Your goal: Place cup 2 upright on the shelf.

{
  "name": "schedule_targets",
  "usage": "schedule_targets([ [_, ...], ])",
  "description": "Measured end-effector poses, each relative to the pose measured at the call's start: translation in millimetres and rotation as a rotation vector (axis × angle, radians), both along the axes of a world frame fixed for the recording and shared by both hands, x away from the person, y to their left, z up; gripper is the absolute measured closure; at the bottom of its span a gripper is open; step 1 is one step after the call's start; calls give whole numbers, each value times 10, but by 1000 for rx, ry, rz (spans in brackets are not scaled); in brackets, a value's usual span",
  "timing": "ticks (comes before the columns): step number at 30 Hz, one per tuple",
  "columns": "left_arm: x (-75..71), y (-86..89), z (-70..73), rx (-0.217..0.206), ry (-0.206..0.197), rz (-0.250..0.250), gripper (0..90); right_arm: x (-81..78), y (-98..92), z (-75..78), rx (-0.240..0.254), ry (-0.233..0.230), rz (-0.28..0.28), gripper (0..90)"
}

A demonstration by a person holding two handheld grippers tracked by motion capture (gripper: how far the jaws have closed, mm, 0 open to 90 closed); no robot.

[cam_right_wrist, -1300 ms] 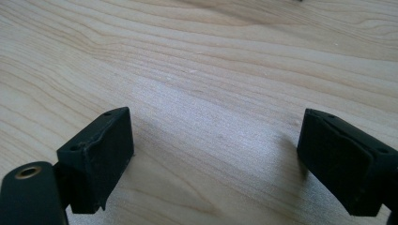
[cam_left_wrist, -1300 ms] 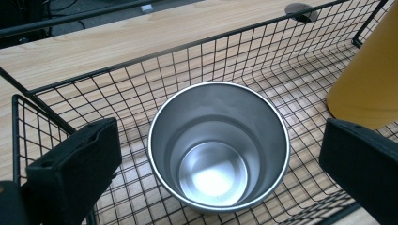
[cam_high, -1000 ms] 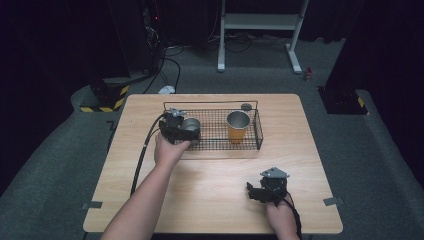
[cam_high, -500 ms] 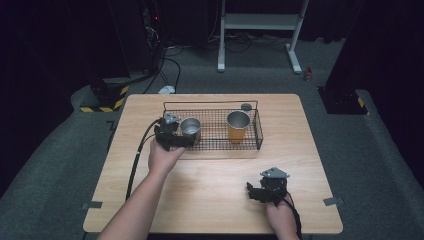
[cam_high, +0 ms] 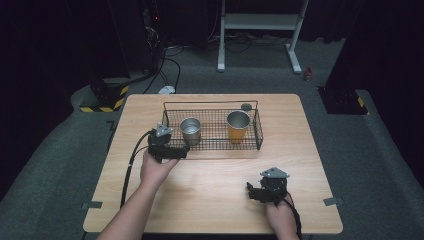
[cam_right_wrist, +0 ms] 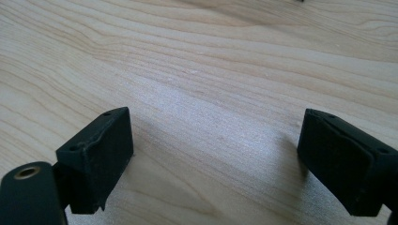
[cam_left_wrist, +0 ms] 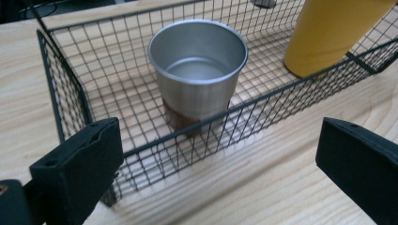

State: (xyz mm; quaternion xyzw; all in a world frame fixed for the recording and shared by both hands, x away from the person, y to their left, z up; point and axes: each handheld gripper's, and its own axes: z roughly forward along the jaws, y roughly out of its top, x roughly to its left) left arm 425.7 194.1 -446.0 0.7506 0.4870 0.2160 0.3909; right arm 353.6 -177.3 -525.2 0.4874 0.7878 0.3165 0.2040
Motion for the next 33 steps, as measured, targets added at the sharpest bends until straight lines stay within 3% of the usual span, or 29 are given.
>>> schedule_targets([
  [6,-132,94,-66,-1,0,-10,20,0,0,0,0,0,0,105],
  [10,-229,149,-141,-14,10,-43,20,0,0,0,0,0,0,105],
  [16,-412,274,-339,-1,38,-66,20,1,-1,0,-1,-1,1,105],
  [24,-582,440,-637,57,120,-90,5,1,-1,0,-1,-2,2,105],
  [26,-636,495,-703,84,125,-90,4,0,0,0,0,0,0,105],
  [30,-740,595,-762,83,133,-87,3,0,0,0,0,0,0,105],
  [33,-829,662,-799,127,122,-91,3,0,-1,0,-1,-1,1,105],
])
